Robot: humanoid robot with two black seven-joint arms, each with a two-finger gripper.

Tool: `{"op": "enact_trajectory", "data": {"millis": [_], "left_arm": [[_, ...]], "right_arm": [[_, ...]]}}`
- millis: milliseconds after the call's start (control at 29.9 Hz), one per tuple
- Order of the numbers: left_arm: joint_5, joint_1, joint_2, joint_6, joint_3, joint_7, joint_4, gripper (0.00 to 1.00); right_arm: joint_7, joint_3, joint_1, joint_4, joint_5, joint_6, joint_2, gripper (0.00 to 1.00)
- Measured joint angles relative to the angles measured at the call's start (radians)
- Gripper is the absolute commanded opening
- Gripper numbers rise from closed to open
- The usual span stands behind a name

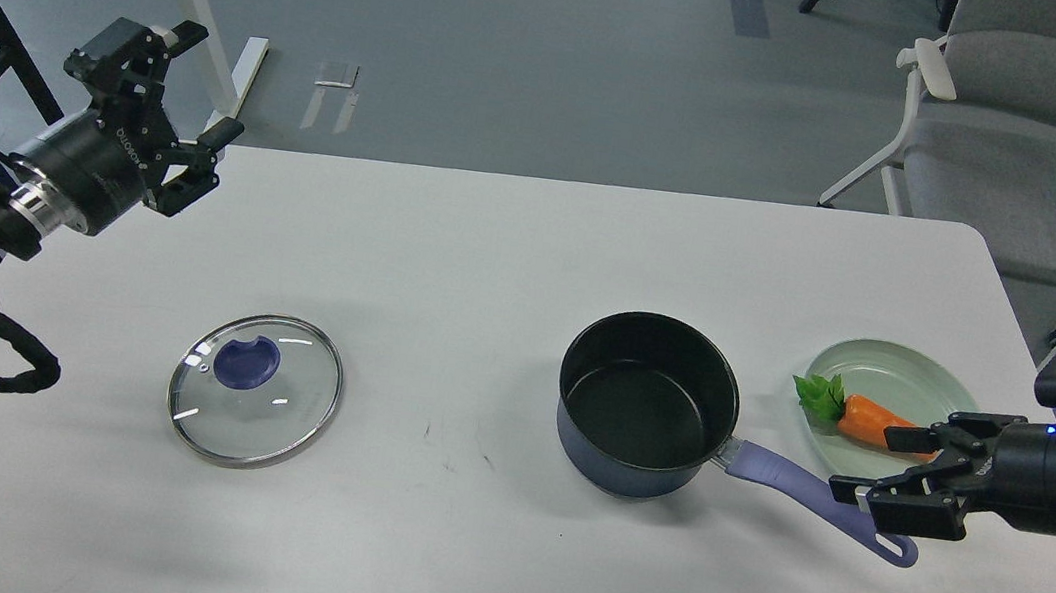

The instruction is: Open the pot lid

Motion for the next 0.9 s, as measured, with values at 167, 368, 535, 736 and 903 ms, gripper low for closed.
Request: {"op": "enact_trajectory", "data": {"millis": [167, 368, 535, 736, 903], "left_arm": [[-0.034, 0.011, -0.043, -0.04, -0.025, 0.05, 0.024, 0.99], [-0.035, 0.05, -0.082, -0.061, -0.066, 0.054, 0.041, 0.99], [-0.031, 0.104, -0.121, -0.065, -0.12, 0.055, 0.053, 0.99], [-0.021, 0.166, -0.167, -0.06, -0.166, 0.056, 0.063, 0.99], [-0.02, 0.182, -0.195, -0.061, -0.189, 0.056, 0.101, 0.99]], "right_arm": [[0.0, 0.021, 0.017, -0.018, 0.413, -0.008, 0.007, 0.98], [0.0, 0.026, 0.009, -0.075, 0.92, -0.06, 0.052, 0.98], [0.0, 0.025, -0.001, -0.181, 1.329, -0.118, 0.143, 0.98], [0.0, 0.029, -0.033, -0.374, 1.59, -0.209, 0.311, 1.0], [0.0, 0.042, -0.046, -0.479, 1.616, -0.229, 0.421, 1.0]]}}
